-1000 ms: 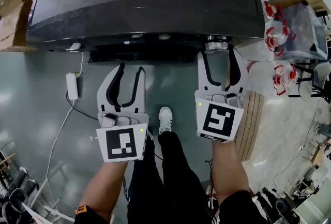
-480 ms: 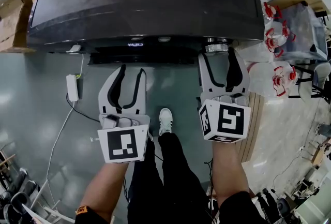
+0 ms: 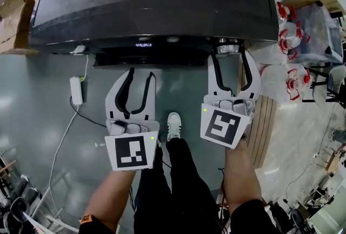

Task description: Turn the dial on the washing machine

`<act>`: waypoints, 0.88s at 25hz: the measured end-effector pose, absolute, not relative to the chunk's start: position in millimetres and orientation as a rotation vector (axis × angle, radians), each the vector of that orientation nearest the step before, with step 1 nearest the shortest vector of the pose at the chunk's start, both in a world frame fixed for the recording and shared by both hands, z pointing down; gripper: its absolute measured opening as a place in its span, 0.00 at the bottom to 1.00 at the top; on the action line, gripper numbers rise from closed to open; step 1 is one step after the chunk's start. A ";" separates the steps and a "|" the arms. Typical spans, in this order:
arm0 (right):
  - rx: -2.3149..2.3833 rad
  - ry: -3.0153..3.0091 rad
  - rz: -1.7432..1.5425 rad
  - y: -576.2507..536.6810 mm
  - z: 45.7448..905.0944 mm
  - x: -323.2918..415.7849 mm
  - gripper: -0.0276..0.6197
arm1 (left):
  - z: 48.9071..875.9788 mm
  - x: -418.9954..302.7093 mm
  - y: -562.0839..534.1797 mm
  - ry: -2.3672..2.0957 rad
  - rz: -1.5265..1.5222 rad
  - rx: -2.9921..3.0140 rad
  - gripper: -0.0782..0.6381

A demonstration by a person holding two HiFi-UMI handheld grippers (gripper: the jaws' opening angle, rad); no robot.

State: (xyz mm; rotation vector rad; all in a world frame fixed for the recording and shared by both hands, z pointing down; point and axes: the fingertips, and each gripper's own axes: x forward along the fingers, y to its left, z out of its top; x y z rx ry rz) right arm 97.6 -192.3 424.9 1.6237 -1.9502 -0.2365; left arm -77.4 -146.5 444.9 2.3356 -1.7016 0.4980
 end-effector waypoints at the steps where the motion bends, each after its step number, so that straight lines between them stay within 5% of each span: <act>1: 1.646 -1.976 -0.212 -193.1 423.8 98.0 0.49 | 445.5 -77.7 -146.4 -1.701 0.498 2.334 0.33; 9: 1.849 -2.231 0.315 -197.5 418.9 110.5 0.49 | 449.0 -79.0 -143.3 -1.692 0.484 2.313 0.33; 22: 1.747 -2.171 0.133 -170.2 399.4 96.9 0.49 | 413.8 -86.2 -138.9 -1.719 0.448 2.313 0.33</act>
